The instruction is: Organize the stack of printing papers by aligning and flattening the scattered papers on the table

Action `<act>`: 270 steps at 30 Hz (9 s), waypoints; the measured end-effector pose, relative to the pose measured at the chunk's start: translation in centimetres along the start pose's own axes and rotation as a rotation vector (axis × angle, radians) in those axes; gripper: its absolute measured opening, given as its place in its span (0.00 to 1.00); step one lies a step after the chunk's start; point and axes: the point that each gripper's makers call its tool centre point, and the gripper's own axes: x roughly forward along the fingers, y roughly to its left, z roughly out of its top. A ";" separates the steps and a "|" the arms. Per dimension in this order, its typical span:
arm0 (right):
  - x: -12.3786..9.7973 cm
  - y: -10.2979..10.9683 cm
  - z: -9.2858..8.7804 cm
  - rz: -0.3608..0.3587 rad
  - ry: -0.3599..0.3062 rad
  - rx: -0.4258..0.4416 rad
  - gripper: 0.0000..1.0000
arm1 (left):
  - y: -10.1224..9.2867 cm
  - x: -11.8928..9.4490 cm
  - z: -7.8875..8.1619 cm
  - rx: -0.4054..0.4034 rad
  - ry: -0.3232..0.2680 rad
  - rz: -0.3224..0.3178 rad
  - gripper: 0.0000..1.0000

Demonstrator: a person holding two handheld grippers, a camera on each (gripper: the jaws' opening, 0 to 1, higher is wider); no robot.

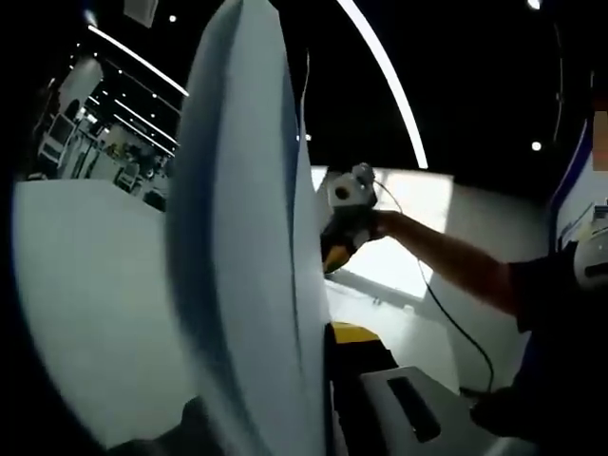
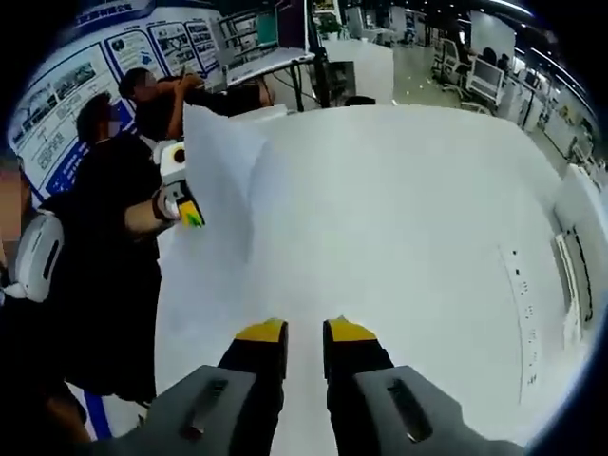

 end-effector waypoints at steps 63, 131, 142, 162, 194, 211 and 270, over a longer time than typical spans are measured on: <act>-2.1 5.1 1.5 0.014 -1.013 0.175 0.41 | 0.1 -1.5 3.8 -0.022 -0.177 -0.002 0.06; -5.6 13.6 6.5 0.426 -1.533 0.187 0.00 | -7.1 -1.4 16.5 -0.068 -0.653 -0.215 0.06; -6.2 13.3 6.4 0.310 -1.486 0.153 0.00 | -5.7 -1.4 15.8 -0.007 -0.624 -0.137 0.08; -10.0 9.1 1.1 0.116 -1.251 0.128 0.00 | -7.8 -3.3 11.8 0.127 -0.354 -0.284 0.15; -11.3 10.4 1.8 -0.104 -1.194 0.046 0.00 | -3.8 -0.8 9.6 0.321 -0.223 -0.049 0.06; -11.1 9.7 1.6 -0.169 -1.191 0.059 0.00 | -3.4 -0.4 9.7 0.347 -0.204 -0.025 0.06; -7.1 9.6 1.6 -0.172 -1.166 0.068 0.39 | -5.2 0.5 6.3 0.298 -0.112 -0.123 0.28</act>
